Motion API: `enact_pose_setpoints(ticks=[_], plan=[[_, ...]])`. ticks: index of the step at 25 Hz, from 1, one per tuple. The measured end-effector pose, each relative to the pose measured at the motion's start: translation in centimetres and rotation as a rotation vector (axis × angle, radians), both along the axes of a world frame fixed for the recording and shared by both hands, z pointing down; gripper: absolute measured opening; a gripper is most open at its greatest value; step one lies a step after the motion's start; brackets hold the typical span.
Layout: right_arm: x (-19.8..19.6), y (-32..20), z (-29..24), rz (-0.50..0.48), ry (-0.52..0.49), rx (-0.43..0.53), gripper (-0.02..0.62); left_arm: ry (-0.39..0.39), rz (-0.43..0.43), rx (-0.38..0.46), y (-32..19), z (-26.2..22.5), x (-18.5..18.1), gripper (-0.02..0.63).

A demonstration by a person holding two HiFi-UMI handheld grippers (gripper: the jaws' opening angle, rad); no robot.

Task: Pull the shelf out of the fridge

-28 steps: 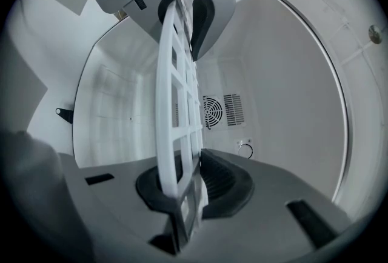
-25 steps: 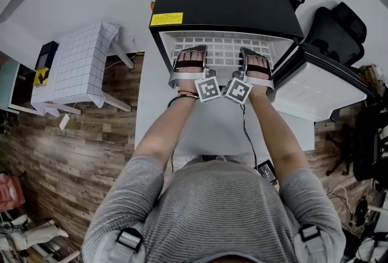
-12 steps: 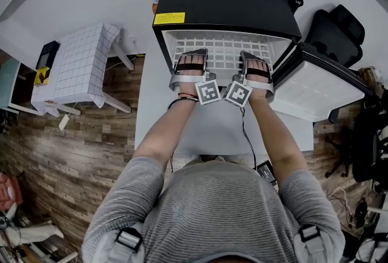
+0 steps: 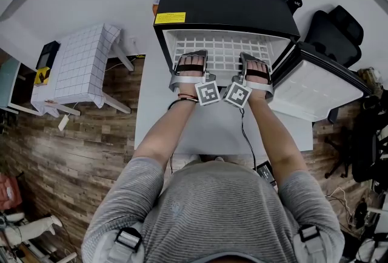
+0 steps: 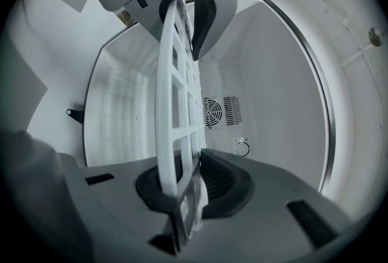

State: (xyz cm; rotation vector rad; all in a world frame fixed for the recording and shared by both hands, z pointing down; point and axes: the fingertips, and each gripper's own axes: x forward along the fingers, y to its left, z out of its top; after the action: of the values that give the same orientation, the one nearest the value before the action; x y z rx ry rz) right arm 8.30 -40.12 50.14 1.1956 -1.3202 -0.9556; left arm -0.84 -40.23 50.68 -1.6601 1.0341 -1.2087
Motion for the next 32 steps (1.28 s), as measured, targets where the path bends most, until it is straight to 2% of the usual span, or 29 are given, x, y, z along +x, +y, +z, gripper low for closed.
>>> enact_pose_setpoints(ticks=[3, 11, 15, 19, 26, 32], plan=[[-0.3, 0.1, 0.0, -0.005, -0.025, -0.007, 0.041, 0.002, 0.002, 0.001, 0.0, 0.0, 0.0, 0.048], [0.0, 0.3, 0.0, 0.014, -0.013, -0.002, 0.041, 0.005, 0.003, -0.001, 0.3, -0.1, 0.1, 0.048], [0.6, 0.9, 0.5, 0.024, 0.028, -0.002, 0.041, -0.084, -0.028, 0.052, 0.8, -0.9, -1.0, 0.048], [0.3, 1.4, 0.5, 0.017, -0.006, -0.008, 0.041, -0.006, 0.001, -0.012, 1.4, 0.2, -0.2, 0.048], [0.5, 2.4, 1.0, 0.027, 0.004, -0.027, 0.042, -0.022, -0.007, 0.006, 2.2, 0.1, -0.5, 0.048], [0.5, 3.0, 0.8, 0.028, 0.007, -0.022, 0.043, -0.022, -0.001, -0.013, 2.9, 0.4, -0.4, 0.048]])
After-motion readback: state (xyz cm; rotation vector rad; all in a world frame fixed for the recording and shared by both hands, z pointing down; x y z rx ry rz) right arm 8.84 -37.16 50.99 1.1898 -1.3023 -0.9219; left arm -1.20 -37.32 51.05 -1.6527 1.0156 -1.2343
